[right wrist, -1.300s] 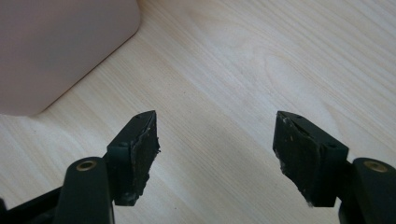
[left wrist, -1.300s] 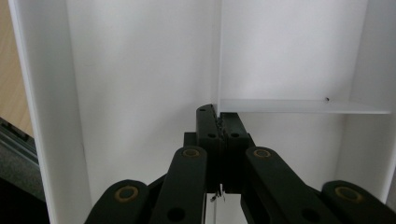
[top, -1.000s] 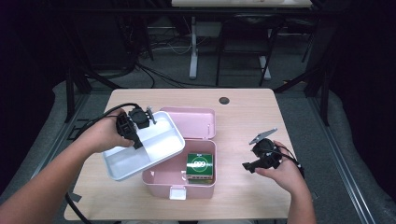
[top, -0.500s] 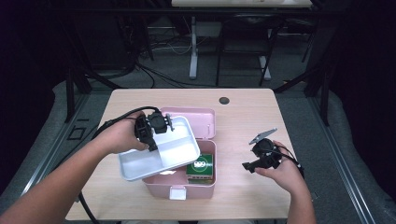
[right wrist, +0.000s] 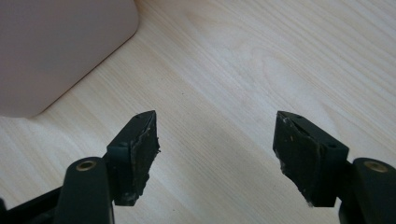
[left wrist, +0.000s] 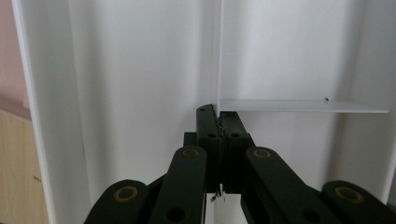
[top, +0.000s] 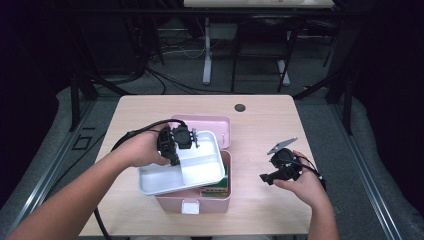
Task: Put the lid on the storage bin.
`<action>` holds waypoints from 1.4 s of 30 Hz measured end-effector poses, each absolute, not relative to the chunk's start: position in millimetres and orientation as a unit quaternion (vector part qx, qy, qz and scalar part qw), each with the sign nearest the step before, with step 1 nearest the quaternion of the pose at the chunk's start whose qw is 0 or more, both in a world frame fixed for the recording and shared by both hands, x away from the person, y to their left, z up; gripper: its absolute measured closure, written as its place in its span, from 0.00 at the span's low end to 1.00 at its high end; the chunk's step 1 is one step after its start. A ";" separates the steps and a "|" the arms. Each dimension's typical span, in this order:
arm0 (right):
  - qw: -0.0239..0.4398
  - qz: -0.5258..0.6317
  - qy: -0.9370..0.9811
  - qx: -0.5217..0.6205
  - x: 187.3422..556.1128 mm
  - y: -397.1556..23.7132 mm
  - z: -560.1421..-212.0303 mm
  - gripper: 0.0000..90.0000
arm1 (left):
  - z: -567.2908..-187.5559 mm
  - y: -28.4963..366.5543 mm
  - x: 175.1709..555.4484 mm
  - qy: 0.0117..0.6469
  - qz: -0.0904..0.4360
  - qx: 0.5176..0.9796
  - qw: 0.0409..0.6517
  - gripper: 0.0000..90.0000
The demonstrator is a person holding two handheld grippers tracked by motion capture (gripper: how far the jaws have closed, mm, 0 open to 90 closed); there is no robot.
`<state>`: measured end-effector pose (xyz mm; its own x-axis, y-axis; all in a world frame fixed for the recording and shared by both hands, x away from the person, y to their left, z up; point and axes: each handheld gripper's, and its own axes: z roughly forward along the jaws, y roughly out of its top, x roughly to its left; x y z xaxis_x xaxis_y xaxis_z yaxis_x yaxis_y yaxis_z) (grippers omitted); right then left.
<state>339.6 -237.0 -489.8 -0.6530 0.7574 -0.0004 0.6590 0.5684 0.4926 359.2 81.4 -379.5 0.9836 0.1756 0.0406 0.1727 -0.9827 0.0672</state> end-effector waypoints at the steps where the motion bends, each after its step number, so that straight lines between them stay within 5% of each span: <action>1: 0.107 0.233 0.878 0.403 339.7 -237.4 -490.0 0.34 | -380.3 79.6 358.2 0.084 0.022 0.996 0.030 0.99; 42: 0.105 0.233 0.876 0.409 340.8 -239.7 -492.2 0.34 | -428.1 47.6 358.7 0.012 0.029 0.999 0.004 0.98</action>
